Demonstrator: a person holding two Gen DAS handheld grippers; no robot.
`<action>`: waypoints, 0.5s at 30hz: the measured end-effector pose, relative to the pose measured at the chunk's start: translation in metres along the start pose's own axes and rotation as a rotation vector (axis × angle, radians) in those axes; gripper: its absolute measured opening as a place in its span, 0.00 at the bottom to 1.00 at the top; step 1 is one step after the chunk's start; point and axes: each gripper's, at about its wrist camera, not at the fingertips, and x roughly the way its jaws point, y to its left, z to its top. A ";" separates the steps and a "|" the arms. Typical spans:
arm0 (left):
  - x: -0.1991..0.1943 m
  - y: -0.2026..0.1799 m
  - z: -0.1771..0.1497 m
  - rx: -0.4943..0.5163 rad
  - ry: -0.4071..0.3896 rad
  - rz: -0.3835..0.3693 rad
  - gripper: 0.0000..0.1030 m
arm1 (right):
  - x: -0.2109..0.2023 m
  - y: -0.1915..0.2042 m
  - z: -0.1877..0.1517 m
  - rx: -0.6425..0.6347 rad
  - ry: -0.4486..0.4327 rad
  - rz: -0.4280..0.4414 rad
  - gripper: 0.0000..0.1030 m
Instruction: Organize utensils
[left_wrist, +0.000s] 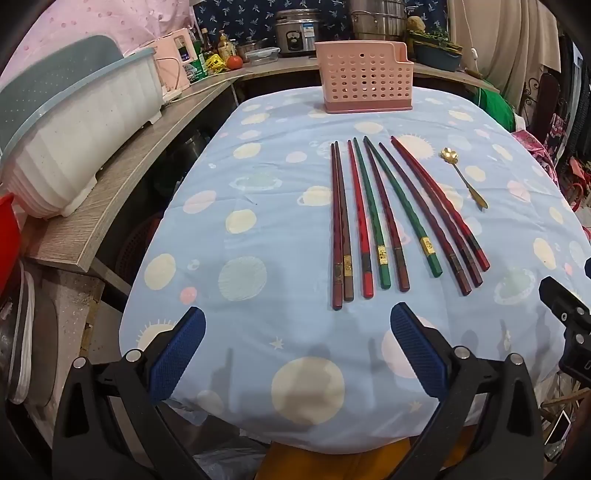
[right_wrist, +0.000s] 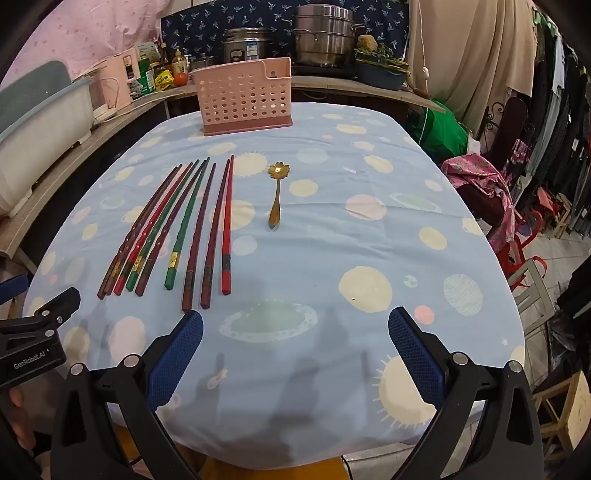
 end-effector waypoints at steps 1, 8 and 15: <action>0.000 0.000 0.000 -0.005 0.005 -0.007 0.93 | 0.000 0.000 0.000 0.001 0.002 0.002 0.93; 0.002 0.000 0.000 -0.003 0.004 -0.006 0.93 | 0.001 0.000 0.000 0.001 0.002 0.003 0.93; 0.000 0.000 -0.001 -0.003 0.002 -0.006 0.93 | 0.001 0.000 -0.001 0.001 0.004 0.001 0.93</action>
